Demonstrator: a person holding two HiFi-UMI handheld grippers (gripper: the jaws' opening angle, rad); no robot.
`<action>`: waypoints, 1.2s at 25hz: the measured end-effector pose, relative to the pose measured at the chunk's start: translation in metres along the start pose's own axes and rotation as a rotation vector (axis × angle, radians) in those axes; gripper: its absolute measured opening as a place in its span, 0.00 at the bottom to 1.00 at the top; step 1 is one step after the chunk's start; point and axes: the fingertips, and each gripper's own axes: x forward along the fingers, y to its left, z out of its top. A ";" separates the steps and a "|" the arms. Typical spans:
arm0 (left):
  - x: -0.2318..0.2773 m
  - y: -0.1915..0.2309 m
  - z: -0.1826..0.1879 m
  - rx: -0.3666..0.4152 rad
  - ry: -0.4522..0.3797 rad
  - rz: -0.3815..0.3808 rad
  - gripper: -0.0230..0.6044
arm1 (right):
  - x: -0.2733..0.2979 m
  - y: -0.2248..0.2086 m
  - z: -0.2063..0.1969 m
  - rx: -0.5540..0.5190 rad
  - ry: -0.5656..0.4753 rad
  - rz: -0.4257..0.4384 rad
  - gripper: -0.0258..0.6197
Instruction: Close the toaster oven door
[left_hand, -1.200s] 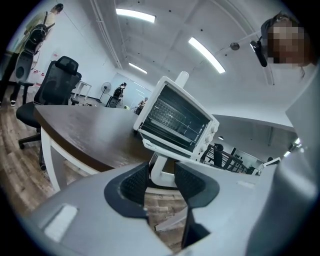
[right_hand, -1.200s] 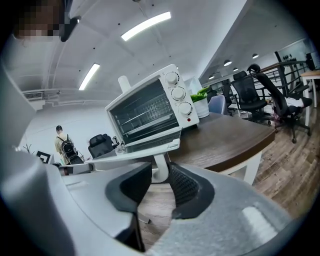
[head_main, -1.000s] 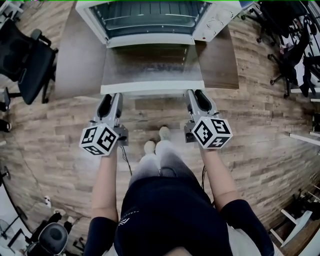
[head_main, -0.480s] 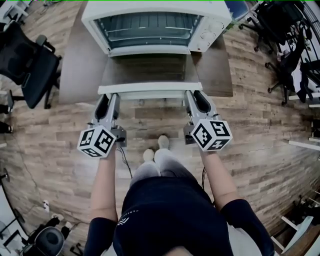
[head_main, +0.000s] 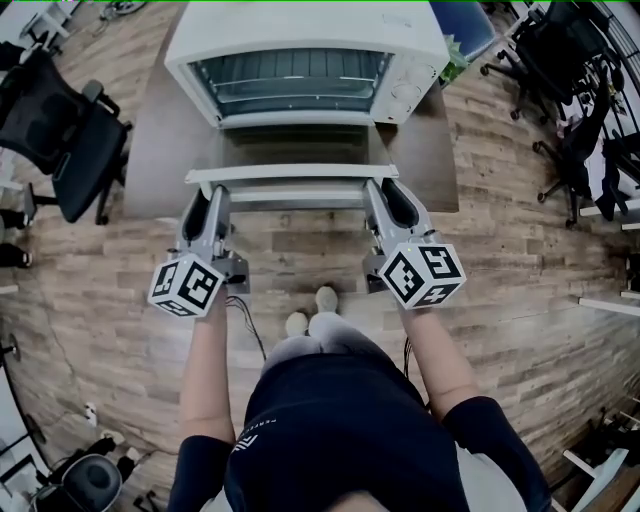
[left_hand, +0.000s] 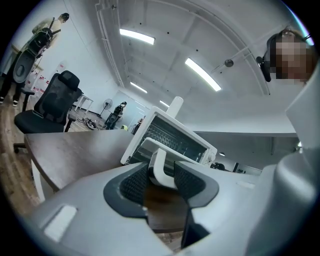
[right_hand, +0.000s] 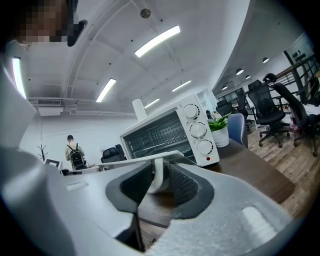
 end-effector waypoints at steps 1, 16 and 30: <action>0.001 0.000 0.001 -0.004 -0.005 0.003 0.30 | 0.001 0.000 0.003 0.004 -0.004 0.007 0.19; 0.018 -0.006 0.034 -0.028 -0.031 0.009 0.30 | 0.016 0.003 0.034 0.013 -0.024 0.028 0.19; 0.050 -0.009 0.067 -0.142 -0.057 -0.029 0.30 | 0.041 0.000 0.075 0.010 -0.059 -0.003 0.19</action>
